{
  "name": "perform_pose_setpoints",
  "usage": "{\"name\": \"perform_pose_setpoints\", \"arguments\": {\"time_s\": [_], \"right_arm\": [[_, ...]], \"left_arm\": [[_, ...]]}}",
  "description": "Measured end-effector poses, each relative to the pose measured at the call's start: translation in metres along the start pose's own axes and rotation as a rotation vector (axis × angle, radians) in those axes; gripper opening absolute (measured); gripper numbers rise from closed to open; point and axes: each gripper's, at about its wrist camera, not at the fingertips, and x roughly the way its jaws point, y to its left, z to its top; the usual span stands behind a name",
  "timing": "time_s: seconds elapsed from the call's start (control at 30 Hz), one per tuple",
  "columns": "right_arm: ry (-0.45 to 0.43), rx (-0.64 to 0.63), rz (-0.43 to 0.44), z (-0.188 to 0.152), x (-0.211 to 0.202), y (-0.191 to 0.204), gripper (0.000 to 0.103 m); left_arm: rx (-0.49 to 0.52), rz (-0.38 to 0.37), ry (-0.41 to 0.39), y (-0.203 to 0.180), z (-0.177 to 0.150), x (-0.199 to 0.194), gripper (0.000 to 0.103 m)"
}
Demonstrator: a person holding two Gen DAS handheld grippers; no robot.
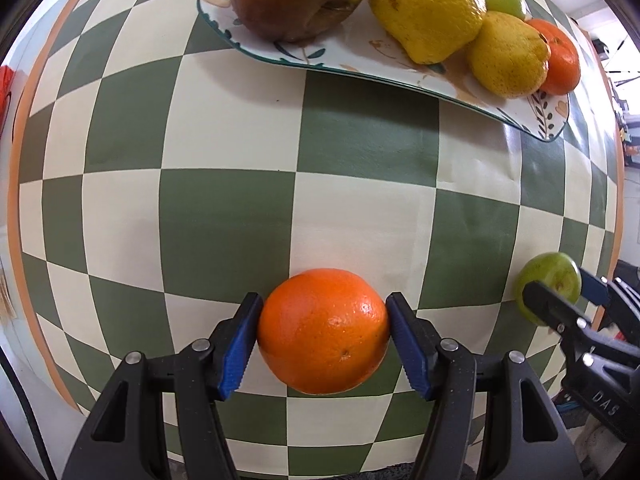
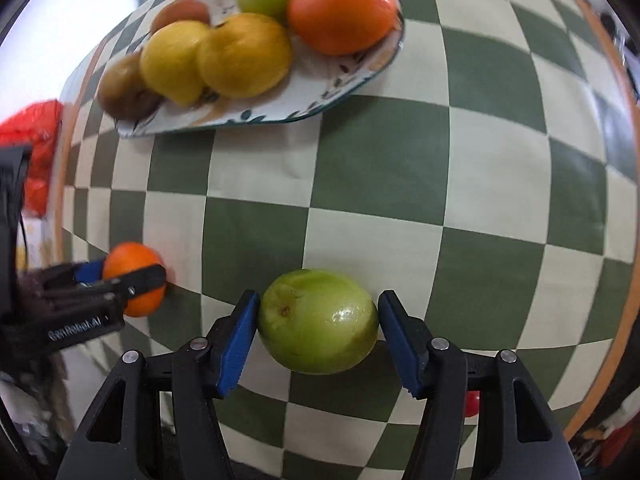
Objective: Organize fruits
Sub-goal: 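Carry the orange and green apple onto the plate and open both tools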
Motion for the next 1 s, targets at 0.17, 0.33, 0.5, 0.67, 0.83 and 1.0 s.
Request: {"name": "perform_pose_setpoints", "arguments": {"time_s": [0.17, 0.33, 0.5, 0.67, 0.83, 1.0], "right_arm": [[-0.007, 0.055, 0.035, 0.011, -0.003, -0.009, 0.064], [0.005, 0.031, 0.028, 0.008, 0.001, -0.015, 0.064], [-0.001, 0.040, 0.032, 0.002, 0.004, -0.010, 0.064], [-0.006, 0.141, 0.178, -0.002, 0.003, -0.008, 0.064], [-0.079, 0.201, 0.311, 0.016, -0.035, -0.011, 0.064], [-0.176, 0.204, 0.383, 0.072, -0.078, -0.002, 0.064]], "left_arm": [[0.013, 0.018, -0.017, -0.012, 0.006, 0.001, 0.061], [0.005, 0.002, -0.024, -0.002, 0.001, -0.006, 0.061], [-0.031, -0.061, -0.026, 0.007, 0.001, -0.021, 0.060], [-0.073, -0.169, -0.078, 0.017, 0.008, -0.068, 0.060], [-0.081, -0.245, -0.196, 0.026, 0.034, -0.134, 0.061], [-0.076, -0.234, -0.272, 0.038, 0.086, -0.169, 0.061]]}}
